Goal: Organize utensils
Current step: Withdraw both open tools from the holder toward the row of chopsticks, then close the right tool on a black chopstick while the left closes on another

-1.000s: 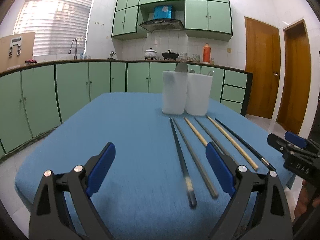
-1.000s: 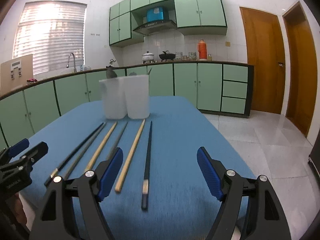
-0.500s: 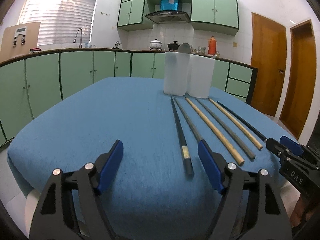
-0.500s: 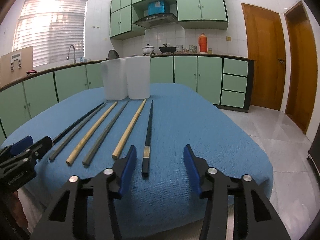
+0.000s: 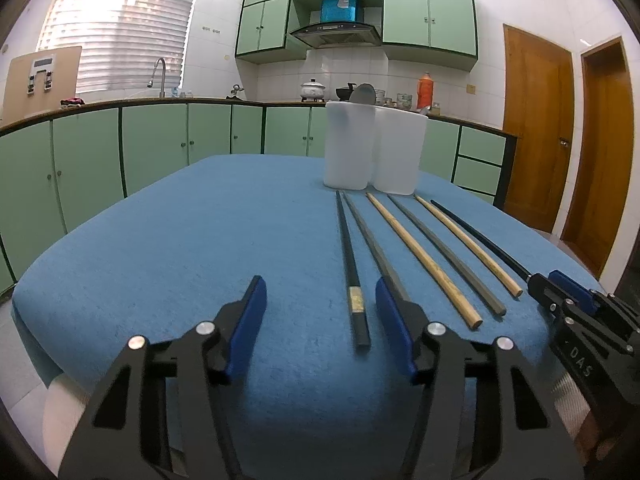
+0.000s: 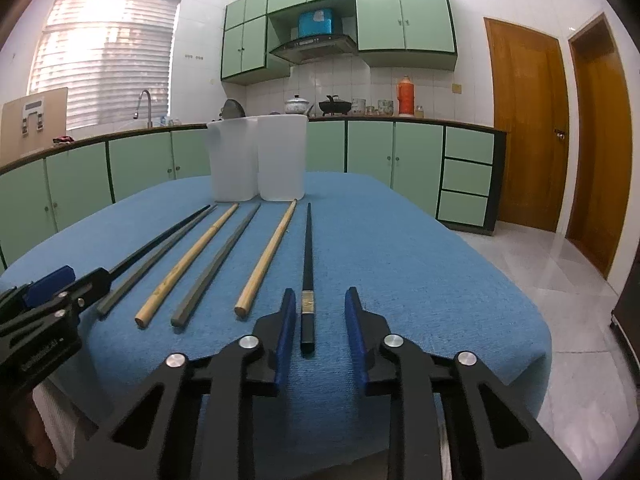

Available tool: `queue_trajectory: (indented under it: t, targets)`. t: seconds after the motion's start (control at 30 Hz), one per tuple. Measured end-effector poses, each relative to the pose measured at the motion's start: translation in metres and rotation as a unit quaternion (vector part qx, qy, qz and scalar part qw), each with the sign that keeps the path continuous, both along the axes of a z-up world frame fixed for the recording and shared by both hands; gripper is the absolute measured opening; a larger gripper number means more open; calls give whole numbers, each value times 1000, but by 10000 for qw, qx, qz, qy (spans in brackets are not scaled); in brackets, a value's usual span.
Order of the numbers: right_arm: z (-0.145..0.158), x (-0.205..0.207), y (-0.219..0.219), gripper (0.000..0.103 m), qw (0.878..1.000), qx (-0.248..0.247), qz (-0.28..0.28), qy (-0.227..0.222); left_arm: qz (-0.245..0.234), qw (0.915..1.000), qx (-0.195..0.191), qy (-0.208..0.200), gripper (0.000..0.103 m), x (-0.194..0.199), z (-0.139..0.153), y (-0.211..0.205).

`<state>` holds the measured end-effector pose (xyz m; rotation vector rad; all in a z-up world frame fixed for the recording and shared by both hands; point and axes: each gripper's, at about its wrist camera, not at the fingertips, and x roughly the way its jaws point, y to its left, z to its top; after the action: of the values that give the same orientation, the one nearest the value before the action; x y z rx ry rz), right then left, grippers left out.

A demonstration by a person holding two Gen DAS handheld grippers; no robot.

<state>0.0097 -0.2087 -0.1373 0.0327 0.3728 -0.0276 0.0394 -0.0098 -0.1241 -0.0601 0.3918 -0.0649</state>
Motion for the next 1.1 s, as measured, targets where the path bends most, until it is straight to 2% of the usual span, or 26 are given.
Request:
queue_trajectory:
  t: [0.2,0.27,0.33,0.4,0.63,0.93,1.1]
  targets:
    - [-1,-4,1,19,10000,24,-20,-50,-89,10000,3,2,47,-5,-1,-5]
    - [0,-4,1,15,10000,43,24,-43,-125,9999,8,16,37,-5,-1,-7]
    - [0,-2,3,9,10000,32,67,-34,-142,9999,0,34,30,-5,-1,-8]
    - [0,-1,4,8,10000,11,83,-29,-177,9998,17,41,25,-5,-2,-10]
    - [-1,-4,6,8,10000,39,67,-36,-141,9999,67,28,24,-9,-3,-15]
    - [-1,-4,6,7,9999,70,81,-24,-152,9998,52,76,7,-13,-2,-16]
    - [0,-4,5,7,9999,80,127,18,-141,9998,43,126,6,-13,0,-15]
